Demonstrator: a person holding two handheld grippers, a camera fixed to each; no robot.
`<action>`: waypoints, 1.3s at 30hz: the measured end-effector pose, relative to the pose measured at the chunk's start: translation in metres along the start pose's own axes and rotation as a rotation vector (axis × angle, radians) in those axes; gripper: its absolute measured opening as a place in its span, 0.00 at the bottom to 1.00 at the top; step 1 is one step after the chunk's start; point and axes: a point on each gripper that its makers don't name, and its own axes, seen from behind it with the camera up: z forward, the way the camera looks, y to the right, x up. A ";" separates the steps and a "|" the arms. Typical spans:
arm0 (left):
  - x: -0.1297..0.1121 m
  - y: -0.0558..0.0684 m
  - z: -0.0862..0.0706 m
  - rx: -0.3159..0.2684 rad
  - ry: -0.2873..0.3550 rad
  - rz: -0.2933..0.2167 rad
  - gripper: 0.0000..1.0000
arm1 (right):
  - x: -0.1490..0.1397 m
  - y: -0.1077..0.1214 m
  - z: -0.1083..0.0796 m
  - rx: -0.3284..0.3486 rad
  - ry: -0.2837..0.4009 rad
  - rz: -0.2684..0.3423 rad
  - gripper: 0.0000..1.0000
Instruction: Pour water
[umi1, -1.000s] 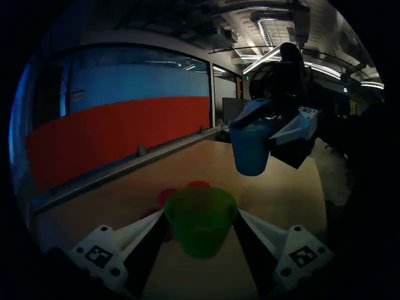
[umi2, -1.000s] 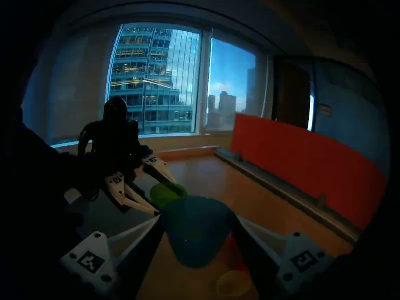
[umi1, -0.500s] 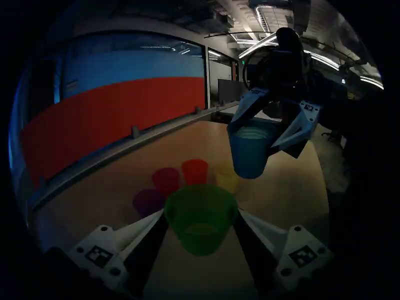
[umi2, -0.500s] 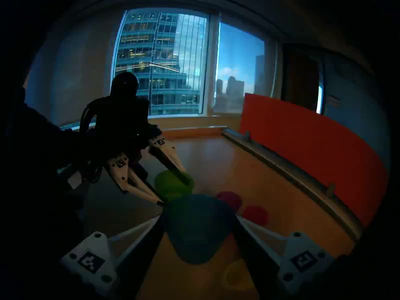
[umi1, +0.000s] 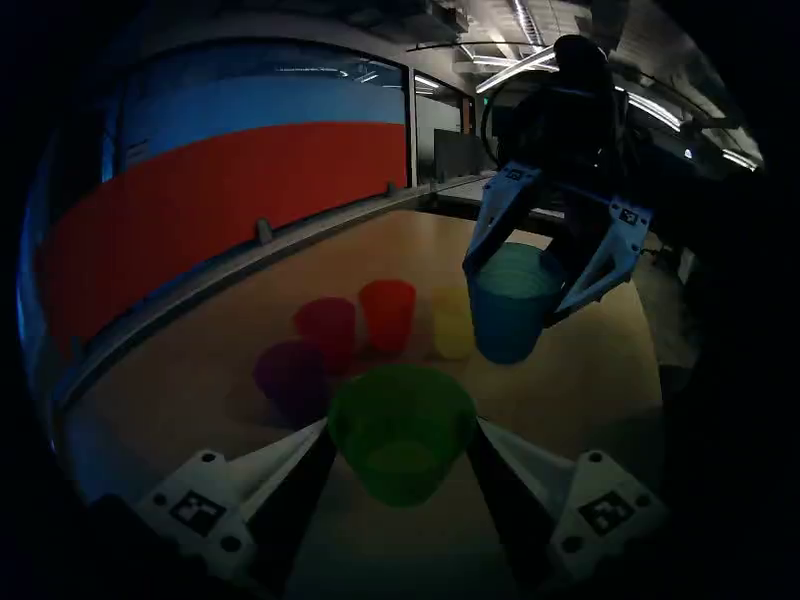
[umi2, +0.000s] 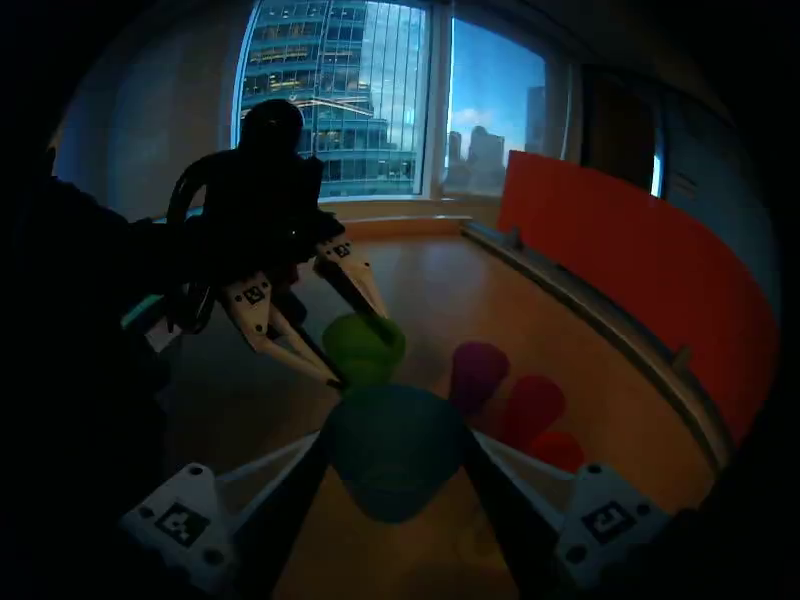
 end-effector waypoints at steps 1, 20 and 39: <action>-0.002 0.000 0.001 -0.001 -0.004 -0.001 0.86 | -0.002 0.000 0.001 0.002 -0.004 -0.002 0.94; -0.033 -0.001 0.020 -0.014 -0.071 0.002 0.86 | -0.037 -0.004 0.022 0.027 -0.076 0.009 0.94; -0.051 -0.002 0.028 -0.012 -0.072 -0.017 0.86 | -0.053 -0.006 0.031 0.026 -0.107 0.009 0.94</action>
